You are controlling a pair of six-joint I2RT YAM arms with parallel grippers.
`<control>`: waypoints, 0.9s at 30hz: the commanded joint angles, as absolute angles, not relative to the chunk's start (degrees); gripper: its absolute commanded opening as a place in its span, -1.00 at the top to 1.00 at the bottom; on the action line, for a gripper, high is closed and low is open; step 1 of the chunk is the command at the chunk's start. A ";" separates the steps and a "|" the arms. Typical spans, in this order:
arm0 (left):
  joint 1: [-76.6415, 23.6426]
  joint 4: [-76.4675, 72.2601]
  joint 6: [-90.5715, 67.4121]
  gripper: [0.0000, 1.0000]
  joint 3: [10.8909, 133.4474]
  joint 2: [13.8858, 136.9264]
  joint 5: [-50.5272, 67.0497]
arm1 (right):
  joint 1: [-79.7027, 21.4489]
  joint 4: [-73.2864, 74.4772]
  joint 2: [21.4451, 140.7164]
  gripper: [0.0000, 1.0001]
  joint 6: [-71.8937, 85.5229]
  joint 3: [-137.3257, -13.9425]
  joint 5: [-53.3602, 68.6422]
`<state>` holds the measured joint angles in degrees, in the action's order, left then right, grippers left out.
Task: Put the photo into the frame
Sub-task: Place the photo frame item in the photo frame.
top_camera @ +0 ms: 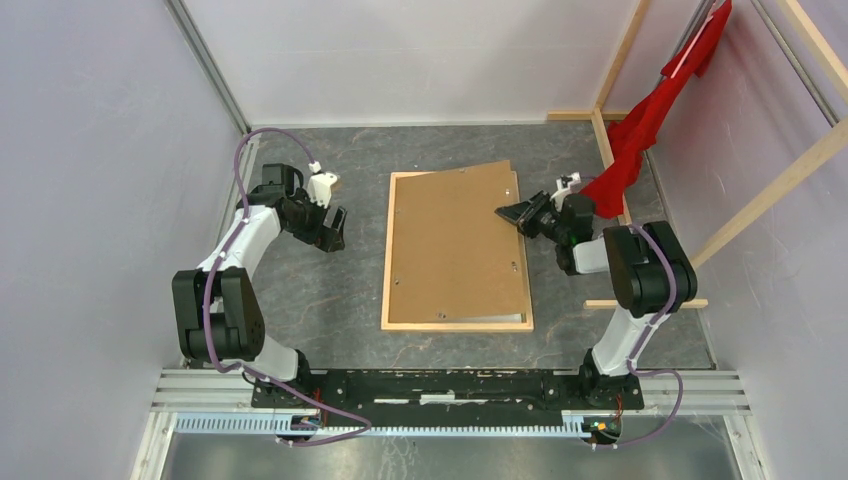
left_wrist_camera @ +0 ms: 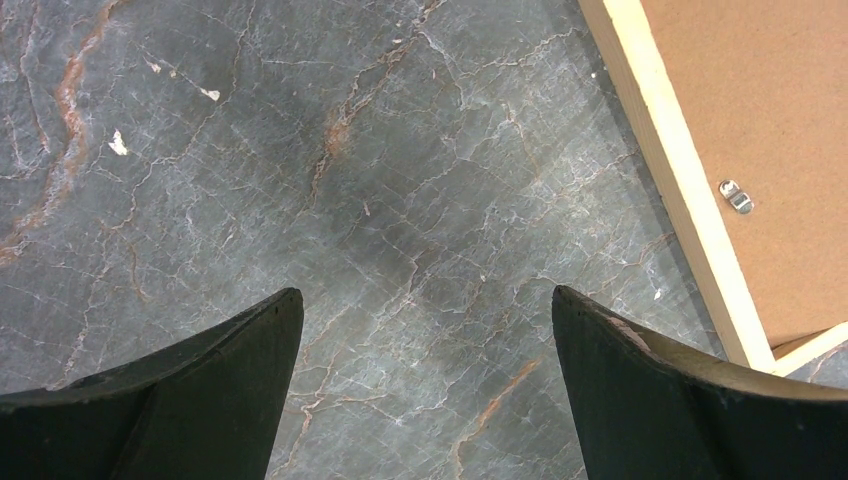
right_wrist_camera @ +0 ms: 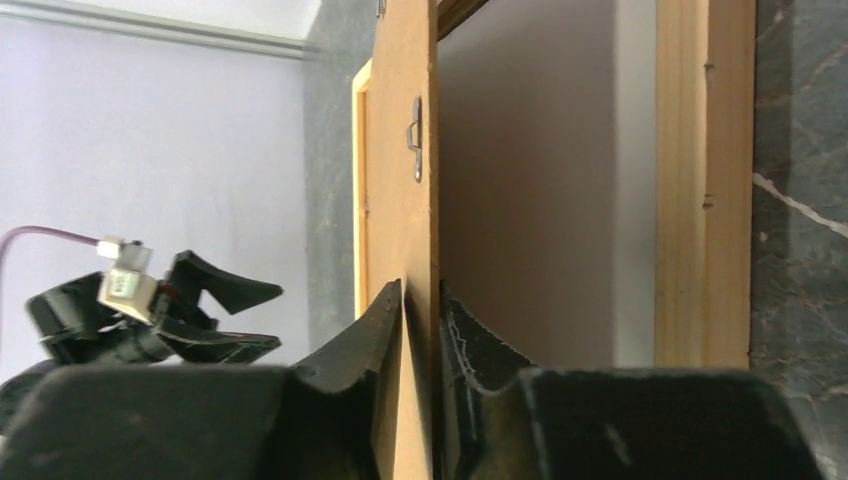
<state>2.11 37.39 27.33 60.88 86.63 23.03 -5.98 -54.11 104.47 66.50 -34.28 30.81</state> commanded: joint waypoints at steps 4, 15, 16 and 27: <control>1.85 37.10 29.85 -1.00 60.65 85.23 24.30 | -10.38 -22.76 98.84 -0.05 42.03 -45.80 23.45; 1.84 35.79 26.15 -1.00 61.51 86.81 22.88 | -16.39 -0.19 95.80 -0.96 30.77 -56.16 9.18; 1.85 35.16 25.59 -1.00 61.27 86.71 23.00 | -16.77 1.75 95.35 -0.96 30.43 -56.73 8.13; 0.82 32.22 17.43 -1.00 62.45 88.67 24.48 | -18.33 14.01 87.85 -0.96 21.32 -63.64 -1.76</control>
<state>2.02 35.22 23.35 60.73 86.94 23.00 -18.76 10.52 92.64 26.55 -60.73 2.44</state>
